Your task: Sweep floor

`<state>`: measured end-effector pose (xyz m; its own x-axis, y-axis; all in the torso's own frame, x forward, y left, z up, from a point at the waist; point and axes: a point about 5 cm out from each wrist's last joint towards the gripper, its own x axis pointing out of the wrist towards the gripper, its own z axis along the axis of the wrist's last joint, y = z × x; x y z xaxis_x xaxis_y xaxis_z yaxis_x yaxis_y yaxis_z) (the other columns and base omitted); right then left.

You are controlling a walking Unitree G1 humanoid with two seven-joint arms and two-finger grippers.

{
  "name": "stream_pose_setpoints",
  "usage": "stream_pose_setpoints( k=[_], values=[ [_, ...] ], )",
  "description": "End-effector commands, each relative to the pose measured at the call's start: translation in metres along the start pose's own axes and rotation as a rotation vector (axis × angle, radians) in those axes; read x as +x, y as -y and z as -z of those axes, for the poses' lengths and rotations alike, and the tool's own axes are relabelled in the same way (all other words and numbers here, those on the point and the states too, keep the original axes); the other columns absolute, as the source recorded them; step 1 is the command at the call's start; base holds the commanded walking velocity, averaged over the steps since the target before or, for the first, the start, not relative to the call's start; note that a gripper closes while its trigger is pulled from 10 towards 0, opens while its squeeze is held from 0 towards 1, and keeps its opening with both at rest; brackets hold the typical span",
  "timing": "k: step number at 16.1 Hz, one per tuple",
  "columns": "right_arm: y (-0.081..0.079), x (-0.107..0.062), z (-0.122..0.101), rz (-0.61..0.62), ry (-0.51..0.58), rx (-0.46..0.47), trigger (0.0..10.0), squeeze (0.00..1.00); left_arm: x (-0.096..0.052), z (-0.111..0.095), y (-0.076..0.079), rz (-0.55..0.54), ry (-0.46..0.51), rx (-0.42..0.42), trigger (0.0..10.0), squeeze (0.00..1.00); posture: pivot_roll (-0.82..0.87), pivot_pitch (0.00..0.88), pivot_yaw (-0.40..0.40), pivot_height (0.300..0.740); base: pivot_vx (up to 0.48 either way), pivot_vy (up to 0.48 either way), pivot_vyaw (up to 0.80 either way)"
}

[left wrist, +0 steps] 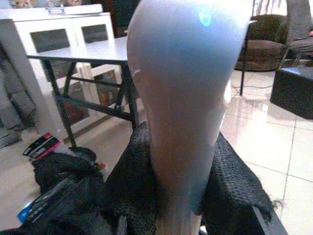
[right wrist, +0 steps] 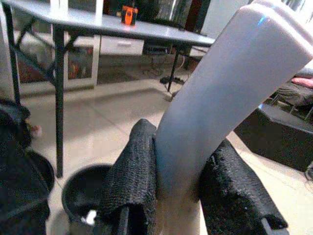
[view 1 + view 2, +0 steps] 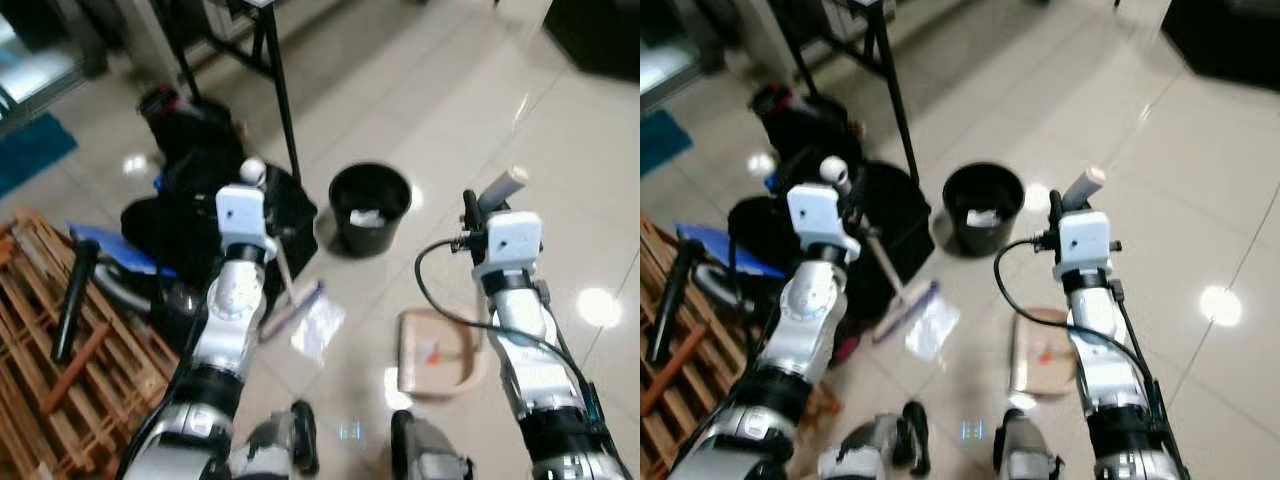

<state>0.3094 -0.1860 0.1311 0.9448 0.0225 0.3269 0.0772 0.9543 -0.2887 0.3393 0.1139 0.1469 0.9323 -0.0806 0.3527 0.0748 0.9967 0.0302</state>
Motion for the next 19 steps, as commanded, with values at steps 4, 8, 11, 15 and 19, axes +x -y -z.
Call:
stream_pose_setpoints(
  k=[4,8,11,15,19],
  values=[
    [-0.009,0.004,-0.003,0.085,0.073,0.044,10.0,0.0,-0.003,0.005,0.017,0.053,0.034,-0.013,10.0,0.0,-0.01,0.433,0.117,0.74,0.0,0.0,0.0],
    [-0.07,-0.006,-0.016,-0.007,0.123,0.148,10.0,0.0,-0.007,0.017,0.021,0.031,0.008,0.012,10.0,0.0,-0.03,0.446,0.12,0.74,0.0,0.0,0.0],
    [-0.106,-0.024,-0.018,-0.12,0.114,0.166,10.0,0.0,0.005,0.015,0.015,-0.082,-0.007,-0.016,10.0,0.0,-0.02,0.448,0.119,0.74,0.0,0.0,0.0],
    [-0.109,-0.031,-0.008,-0.096,0.036,0.17,10.0,0.0,0.021,0.004,0.024,-0.21,-0.011,-0.192,10.0,0.0,-0.02,0.441,0.118,0.74,0.0,0.0,0.0],
    [-0.1,-0.027,0.001,-0.029,-0.019,0.186,10.0,0.0,0.03,-0.006,0.037,-0.25,-0.025,-0.382,10.0,0.0,-0.02,0.434,0.114,0.74,0.0,0.0,0.0]
  ],
)
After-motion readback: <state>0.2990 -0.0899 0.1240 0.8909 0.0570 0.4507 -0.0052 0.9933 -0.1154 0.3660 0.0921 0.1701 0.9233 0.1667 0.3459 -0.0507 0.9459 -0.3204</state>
